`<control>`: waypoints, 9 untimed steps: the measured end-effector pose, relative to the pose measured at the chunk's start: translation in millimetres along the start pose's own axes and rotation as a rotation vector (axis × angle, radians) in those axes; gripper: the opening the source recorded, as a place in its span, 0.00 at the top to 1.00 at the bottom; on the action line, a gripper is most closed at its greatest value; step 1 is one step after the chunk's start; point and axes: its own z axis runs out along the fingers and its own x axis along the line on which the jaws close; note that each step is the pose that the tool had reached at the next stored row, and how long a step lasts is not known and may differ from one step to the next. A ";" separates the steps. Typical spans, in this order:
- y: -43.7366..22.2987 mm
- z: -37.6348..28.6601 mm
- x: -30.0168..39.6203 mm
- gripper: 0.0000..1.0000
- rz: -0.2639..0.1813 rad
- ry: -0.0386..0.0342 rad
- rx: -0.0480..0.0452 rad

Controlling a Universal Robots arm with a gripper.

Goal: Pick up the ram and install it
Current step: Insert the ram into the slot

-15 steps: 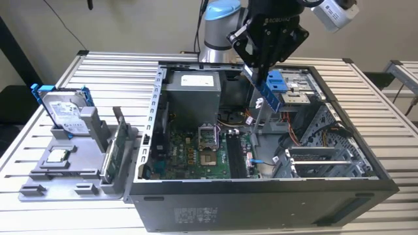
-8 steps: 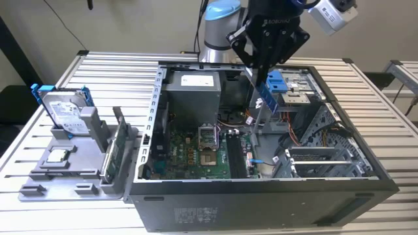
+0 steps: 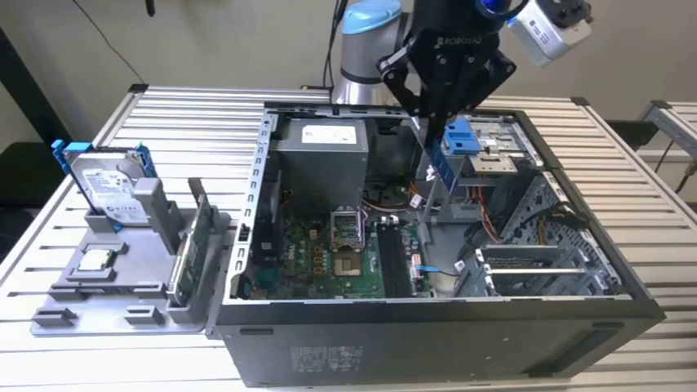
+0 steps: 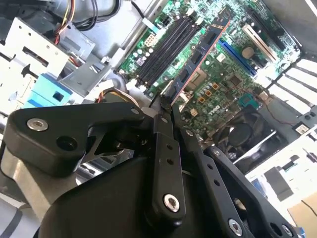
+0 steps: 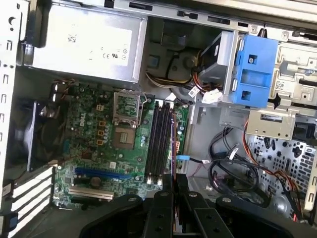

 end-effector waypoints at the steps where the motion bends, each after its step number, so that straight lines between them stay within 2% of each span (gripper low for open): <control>1: 0.0 0.6 0.0 0.86 0.009 0.0008 0.0002; 3: 0.0 2.2 0.1 0.86 0.024 0.0014 0.0020; 6: 0.0 5.4 0.2 0.86 0.035 0.0024 0.0121; 9: 0.1 9.5 0.4 0.86 0.047 0.0032 0.0182</control>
